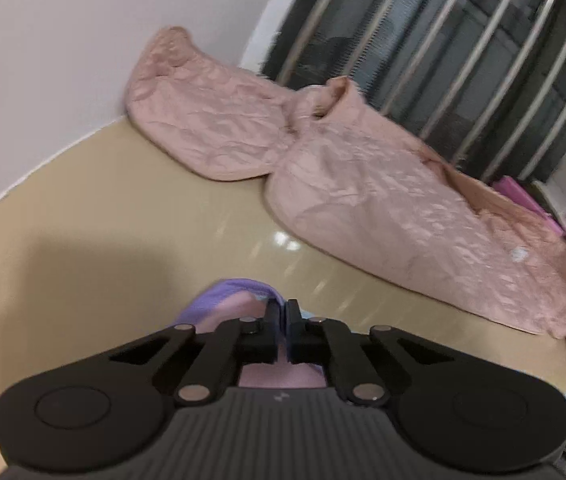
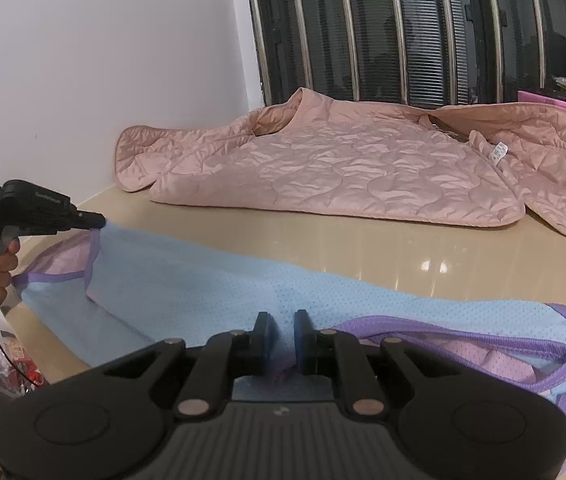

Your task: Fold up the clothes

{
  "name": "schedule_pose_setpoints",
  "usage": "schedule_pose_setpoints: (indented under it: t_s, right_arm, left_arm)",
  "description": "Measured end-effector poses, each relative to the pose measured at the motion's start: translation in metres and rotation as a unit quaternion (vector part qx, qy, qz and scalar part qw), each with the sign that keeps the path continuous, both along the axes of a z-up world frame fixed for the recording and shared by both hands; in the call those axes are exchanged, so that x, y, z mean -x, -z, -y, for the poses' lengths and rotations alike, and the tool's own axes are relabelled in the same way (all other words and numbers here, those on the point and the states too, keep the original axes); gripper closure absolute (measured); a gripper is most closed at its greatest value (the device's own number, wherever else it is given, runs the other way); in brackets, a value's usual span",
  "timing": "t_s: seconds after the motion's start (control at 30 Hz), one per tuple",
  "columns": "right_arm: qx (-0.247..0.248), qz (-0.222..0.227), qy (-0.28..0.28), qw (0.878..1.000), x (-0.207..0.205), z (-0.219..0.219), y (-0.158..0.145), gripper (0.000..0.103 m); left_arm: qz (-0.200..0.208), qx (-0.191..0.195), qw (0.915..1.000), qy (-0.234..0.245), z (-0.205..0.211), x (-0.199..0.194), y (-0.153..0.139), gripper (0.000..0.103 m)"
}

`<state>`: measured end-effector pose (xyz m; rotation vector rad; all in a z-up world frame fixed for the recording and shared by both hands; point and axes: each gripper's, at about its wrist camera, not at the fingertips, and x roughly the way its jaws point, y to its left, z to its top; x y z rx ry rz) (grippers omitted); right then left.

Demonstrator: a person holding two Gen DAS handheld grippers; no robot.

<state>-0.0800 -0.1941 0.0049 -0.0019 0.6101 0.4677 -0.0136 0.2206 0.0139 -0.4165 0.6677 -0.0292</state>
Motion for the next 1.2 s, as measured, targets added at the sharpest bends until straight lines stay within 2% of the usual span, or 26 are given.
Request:
schedule_pose_setpoints:
  t_s: [0.03,0.07,0.1,0.2,0.23,0.27,0.3,0.37,0.47,0.53,0.6,0.73,0.9,0.97,1.03,1.2]
  right_arm:
    - [0.001,0.001,0.000,1.000,0.000,0.000,0.000,0.092]
    - [0.003,0.001,0.000,1.000,0.001,-0.001,0.000,0.092]
    - [0.005,0.001,0.000,1.000,0.001,-0.001,-0.001,0.092]
    - [0.006,0.009,0.014,1.000,0.010,0.004,-0.010,0.091]
    - [-0.005,0.029,0.022,0.999,0.018,0.014,-0.018,0.091]
    - [-0.018,0.052,0.042,0.998,0.028,0.028,-0.026,0.086]
    - [-0.024,0.067,0.075,0.995,0.036,0.042,-0.032,0.080]
    - [-0.033,0.082,0.154,0.984,0.048,0.072,-0.036,0.056]
    - [-0.068,0.085,0.254,0.961,0.064,0.113,-0.031,0.056]
    - [-0.101,0.060,0.286,0.951,0.067,0.120,-0.020,0.056]
    - [-0.124,0.040,0.313,0.941,0.068,0.122,-0.010,0.056]
    - [-0.091,0.056,0.326,0.939,0.065,0.106,0.003,0.056]
    - [-0.050,0.076,0.342,0.935,0.061,0.086,0.018,0.062]
    - [-0.030,0.085,0.348,0.933,0.059,0.078,0.024,0.081]
    - [-0.002,0.099,0.349,0.932,0.059,0.074,0.027,0.092]
    - [0.025,0.120,0.336,0.934,0.059,0.068,0.020,0.096]
  left_arm:
    - [-0.002,-0.004,1.0000,-0.006,0.001,0.002,-0.003,0.091]
    - [-0.003,-0.007,0.9999,-0.012,0.001,0.004,-0.005,0.075]
    - [-0.002,-0.014,0.9997,-0.018,0.002,0.007,-0.009,0.067]
    - [0.043,-0.069,0.9965,-0.016,0.024,0.033,-0.035,0.060]
    - [0.053,-0.071,0.9961,-0.005,0.034,0.040,-0.040,0.056]
    - [0.059,-0.066,0.9959,0.015,0.046,0.045,-0.043,0.053]
    - [0.062,-0.064,0.9953,0.039,0.059,0.047,-0.044,0.053]
    - [0.059,-0.074,0.9922,0.081,0.091,0.049,-0.040,0.053]
    - [0.060,-0.109,0.9830,0.135,0.142,0.050,-0.032,0.053]
    - [0.062,-0.123,0.9776,0.159,0.166,0.053,-0.025,0.053]
    - [0.051,-0.124,0.9760,0.171,0.178,0.054,-0.018,0.053]
    - [0.036,-0.134,0.9752,0.173,0.182,0.059,-0.006,0.053]
    - [0.031,-0.134,0.9769,0.164,0.171,0.065,0.001,0.052]
    - [0.038,-0.137,0.9759,0.165,0.170,0.068,0.002,0.050]
    - [0.046,-0.139,0.9753,0.165,0.170,0.071,0.004,0.049]
    - [0.046,-0.143,0.9767,0.153,0.167,0.074,0.002,0.048]
